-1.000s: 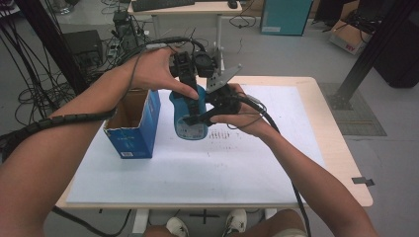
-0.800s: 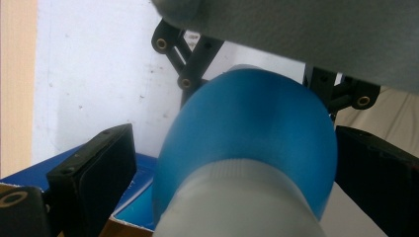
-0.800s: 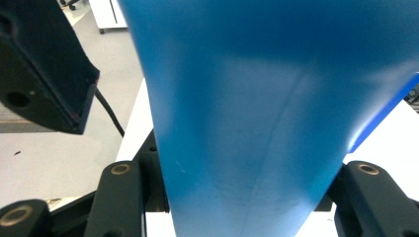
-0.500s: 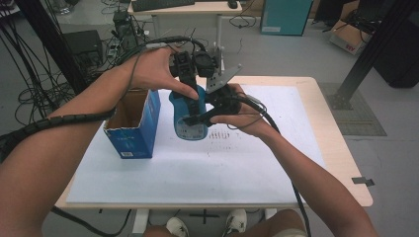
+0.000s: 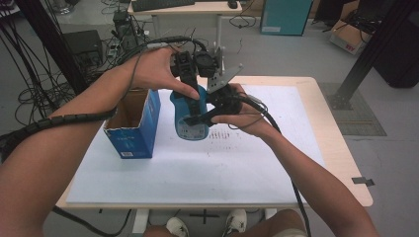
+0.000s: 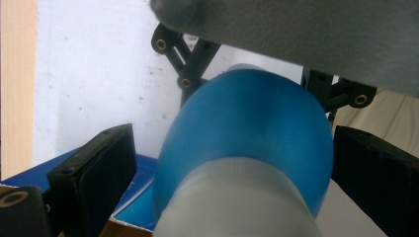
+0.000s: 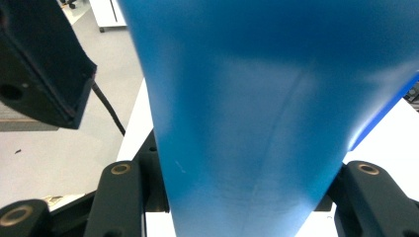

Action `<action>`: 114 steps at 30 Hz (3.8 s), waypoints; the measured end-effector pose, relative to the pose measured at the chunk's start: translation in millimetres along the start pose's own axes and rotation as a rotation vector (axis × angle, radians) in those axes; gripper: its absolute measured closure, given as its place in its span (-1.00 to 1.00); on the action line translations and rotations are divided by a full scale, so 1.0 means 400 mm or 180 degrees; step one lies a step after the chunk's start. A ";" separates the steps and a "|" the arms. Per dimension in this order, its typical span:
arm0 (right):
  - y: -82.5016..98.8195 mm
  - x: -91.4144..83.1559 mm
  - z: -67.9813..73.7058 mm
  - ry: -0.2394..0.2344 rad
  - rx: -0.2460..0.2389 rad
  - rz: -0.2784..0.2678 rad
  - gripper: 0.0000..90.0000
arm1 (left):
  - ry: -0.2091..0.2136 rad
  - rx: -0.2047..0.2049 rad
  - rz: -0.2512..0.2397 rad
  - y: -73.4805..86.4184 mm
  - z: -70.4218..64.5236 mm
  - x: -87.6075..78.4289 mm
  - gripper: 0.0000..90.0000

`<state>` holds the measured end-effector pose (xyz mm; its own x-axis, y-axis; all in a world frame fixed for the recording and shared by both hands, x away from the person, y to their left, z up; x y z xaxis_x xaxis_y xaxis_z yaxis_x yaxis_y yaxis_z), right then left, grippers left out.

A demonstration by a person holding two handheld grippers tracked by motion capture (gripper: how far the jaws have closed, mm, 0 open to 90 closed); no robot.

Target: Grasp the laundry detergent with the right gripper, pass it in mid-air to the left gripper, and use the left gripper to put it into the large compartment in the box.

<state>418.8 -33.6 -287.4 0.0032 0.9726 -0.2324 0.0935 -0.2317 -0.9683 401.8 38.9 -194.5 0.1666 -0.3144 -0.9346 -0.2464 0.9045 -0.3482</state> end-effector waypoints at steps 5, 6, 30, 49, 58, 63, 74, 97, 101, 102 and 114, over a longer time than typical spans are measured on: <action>0.000 0.000 -0.001 0.0001 0.0005 -0.0002 -0.02 | -0.0015 0.0024 0.0016 0.002 0.003 0.000 -0.88; 0.000 0.001 0.000 0.0000 0.0008 -0.0003 -0.02 | -0.0017 0.0023 0.0023 0.003 0.003 0.001 -0.88; -0.002 0.003 0.006 -0.0027 0.0043 -0.0015 -0.02 | -0.0010 0.0044 0.0051 0.008 0.001 0.003 -0.83; 0.001 0.007 0.001 -0.0057 -0.0046 -0.0090 -0.02 | 0.0031 -0.0026 0.0053 0.010 0.003 0.008 -0.47; 0.002 0.009 0.001 -0.0067 -0.0059 -0.0091 -0.02 | 0.0100 -0.0051 0.0060 0.015 0.002 0.009 -0.29; 0.005 0.014 0.004 -0.0081 -0.0087 -0.0070 -0.02 | 0.0134 -0.0056 0.0089 0.019 0.002 0.011 -0.26; 0.011 0.019 0.006 -0.0106 -0.0118 -0.0074 -0.03 | 0.0139 -0.0061 0.0118 0.022 0.000 0.016 -0.24; 0.024 0.017 0.002 -0.0122 -0.0156 -0.0106 -0.04 | 0.0134 -0.0009 0.0138 0.017 -0.002 0.031 -0.22; 0.026 0.017 0.002 -0.0129 -0.0161 -0.0101 -0.04 | 0.0138 0.0008 0.0114 0.019 -0.002 0.033 -0.22; 0.026 0.018 0.003 -0.0138 -0.0153 -0.0101 -0.04 | 0.0153 0.0002 0.0120 0.020 -0.002 0.033 -0.22; 0.032 0.023 0.005 -0.0203 -0.0048 -0.0092 -0.04 | 0.0195 -0.0042 0.0137 0.025 0.002 0.035 -0.21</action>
<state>417.9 -27.7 -302.3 -0.0630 0.9756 -0.2102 0.1077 -0.2027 -0.9733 402.3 43.7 -211.0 0.0968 -0.2927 -0.9513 -0.2647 0.9138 -0.3081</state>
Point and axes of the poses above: each handheld gripper's, and its own axes: x roughly forward along the jaws, y roughly out of its underside, z roughly to its left, the point moved 4 cm from there along x, roughly forward along the jaws, and after that the axes turned 14 degrees about -z, right-handed, at the moved point
